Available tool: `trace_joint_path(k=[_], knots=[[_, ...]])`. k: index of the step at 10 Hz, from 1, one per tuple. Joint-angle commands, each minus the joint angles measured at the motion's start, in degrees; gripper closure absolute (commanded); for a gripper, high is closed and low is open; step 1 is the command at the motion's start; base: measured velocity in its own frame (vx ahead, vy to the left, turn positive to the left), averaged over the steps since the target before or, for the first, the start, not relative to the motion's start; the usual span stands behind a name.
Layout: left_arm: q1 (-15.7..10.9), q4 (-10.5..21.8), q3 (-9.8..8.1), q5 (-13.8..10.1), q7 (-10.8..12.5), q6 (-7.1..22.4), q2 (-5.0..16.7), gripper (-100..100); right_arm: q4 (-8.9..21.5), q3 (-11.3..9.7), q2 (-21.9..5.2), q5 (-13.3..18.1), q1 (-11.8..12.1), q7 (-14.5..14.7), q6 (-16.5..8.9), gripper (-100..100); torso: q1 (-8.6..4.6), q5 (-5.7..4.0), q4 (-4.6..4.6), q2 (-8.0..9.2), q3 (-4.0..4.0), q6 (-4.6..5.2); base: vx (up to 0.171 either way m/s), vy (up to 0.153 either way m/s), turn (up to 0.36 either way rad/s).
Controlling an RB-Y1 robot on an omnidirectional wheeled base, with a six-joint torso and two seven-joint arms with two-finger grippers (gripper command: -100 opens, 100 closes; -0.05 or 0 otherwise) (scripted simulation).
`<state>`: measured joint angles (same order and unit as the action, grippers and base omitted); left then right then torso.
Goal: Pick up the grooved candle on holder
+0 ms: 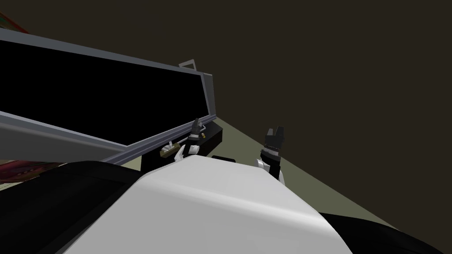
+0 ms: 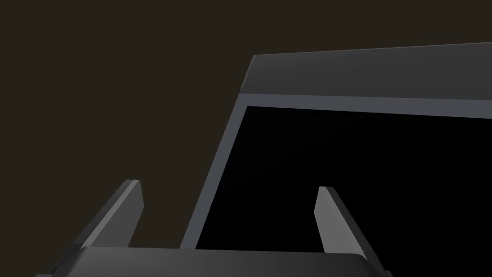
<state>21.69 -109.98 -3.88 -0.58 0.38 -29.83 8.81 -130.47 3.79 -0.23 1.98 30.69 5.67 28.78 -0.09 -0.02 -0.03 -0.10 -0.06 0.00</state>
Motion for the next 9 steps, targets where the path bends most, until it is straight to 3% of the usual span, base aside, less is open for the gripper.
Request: trace_joint_path(k=[1,2,6,9], knots=[[-0.6,1.7,-0.21,0.0,0.0,0.2,0.3,-100,0.0,0.0,0.0,0.0,0.0,0.0,0.0,0,0.00,0.00,0.00,0.00,0.00,0.00,0.010,-0.013,-0.001],[-1.5,4.2,-0.23,0.3,-0.4,0.5,1.2,-100,0.0,0.0,0.0,0.0,0.0,0.0,0.0,0,0.05,0.00,0.01,0.03,0.02,0.00,0.017,-0.021,0.005],[-2.3,8.2,-0.23,0.6,-0.8,0.9,2.0,-100,0.0,0.0,0.0,0.0,0.0,0.0,0.0,0,0.00,0.00,0.00,-0.01,-0.01,0.00,0.021,-0.022,0.004],[-4.2,13.9,-0.18,1.2,-1.5,1.6,3.6,-100,0.0,0.0,0.0,0.0,0.0,0.0,0.0,0,0.04,0.01,0.00,0.00,0.00,0.00,0.026,-0.019,0.004]])
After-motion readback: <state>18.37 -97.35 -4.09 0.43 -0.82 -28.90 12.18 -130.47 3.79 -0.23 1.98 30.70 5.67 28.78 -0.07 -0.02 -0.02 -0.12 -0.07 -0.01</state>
